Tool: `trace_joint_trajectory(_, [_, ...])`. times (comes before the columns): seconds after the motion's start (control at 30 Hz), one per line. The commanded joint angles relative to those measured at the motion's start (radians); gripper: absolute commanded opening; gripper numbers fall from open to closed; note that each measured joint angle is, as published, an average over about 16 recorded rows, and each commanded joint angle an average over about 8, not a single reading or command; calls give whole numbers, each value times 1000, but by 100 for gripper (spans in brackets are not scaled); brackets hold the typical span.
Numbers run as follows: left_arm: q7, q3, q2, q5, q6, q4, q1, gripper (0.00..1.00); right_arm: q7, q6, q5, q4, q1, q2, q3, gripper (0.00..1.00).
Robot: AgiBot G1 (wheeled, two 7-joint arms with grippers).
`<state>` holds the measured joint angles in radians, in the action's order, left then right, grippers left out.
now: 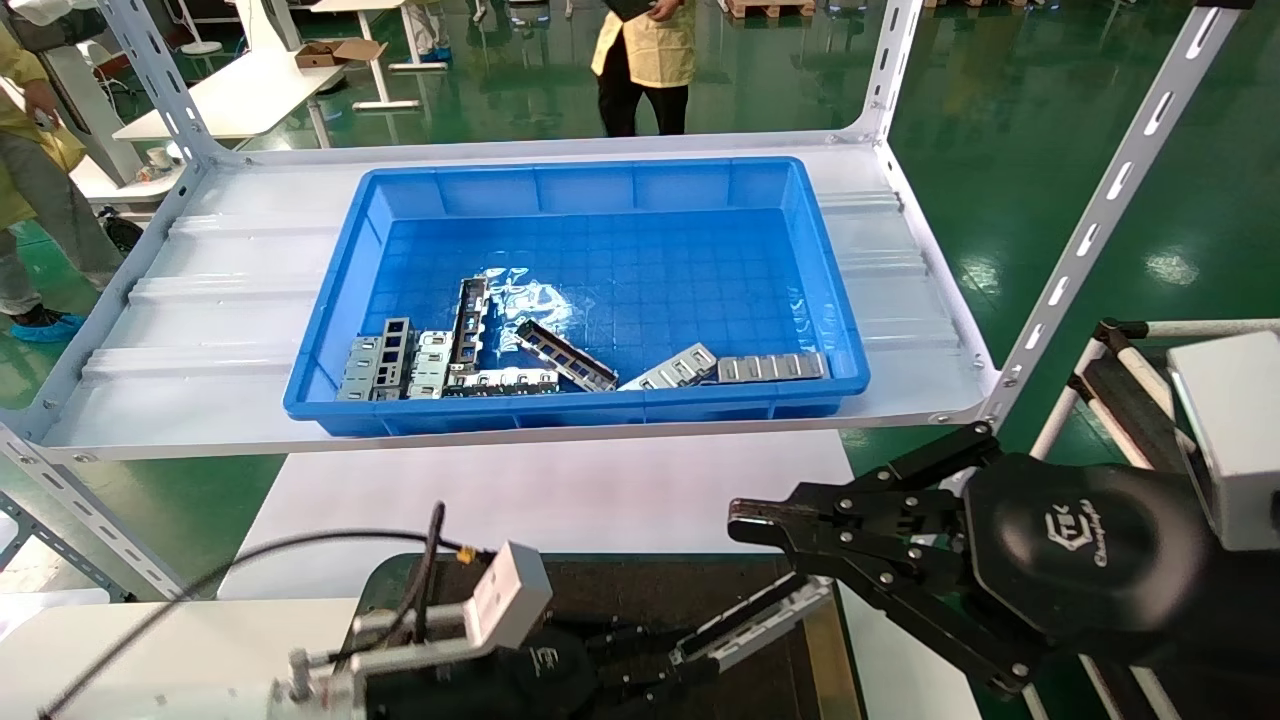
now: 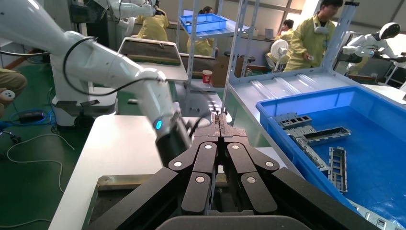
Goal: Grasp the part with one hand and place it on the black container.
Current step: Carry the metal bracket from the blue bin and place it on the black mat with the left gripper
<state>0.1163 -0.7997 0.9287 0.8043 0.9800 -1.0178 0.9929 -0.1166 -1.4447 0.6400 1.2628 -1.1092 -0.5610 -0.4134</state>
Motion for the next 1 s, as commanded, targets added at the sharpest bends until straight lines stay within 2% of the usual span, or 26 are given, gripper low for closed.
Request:
trace_joint_trajectory(0.03, [29, -6, -8, 9, -94, -59, -60, 0, 0, 0, 0, 0, 0, 0, 0, 0])
trace_joint_trajectory(0.27, [123, -39, 16, 49, -368, -163, -178, 0, 0, 0, 0, 0, 0, 0, 0, 0])
trace_joint_trajectory(0.53, [196, -75, 85, 81, -636, -189, -255, 0, 0, 0, 0, 0, 0, 0, 0, 0])
trace_joint_trajectory(0.73, [246, -102, 141, 85, -798, -172, -280, 0, 0, 0, 0, 0, 0, 0, 0, 0])
trace_joint_trajectory(1.0, [282, -124, 209, 73, -953, -140, -290, 0, 0, 0, 0, 0, 0, 0, 0, 0])
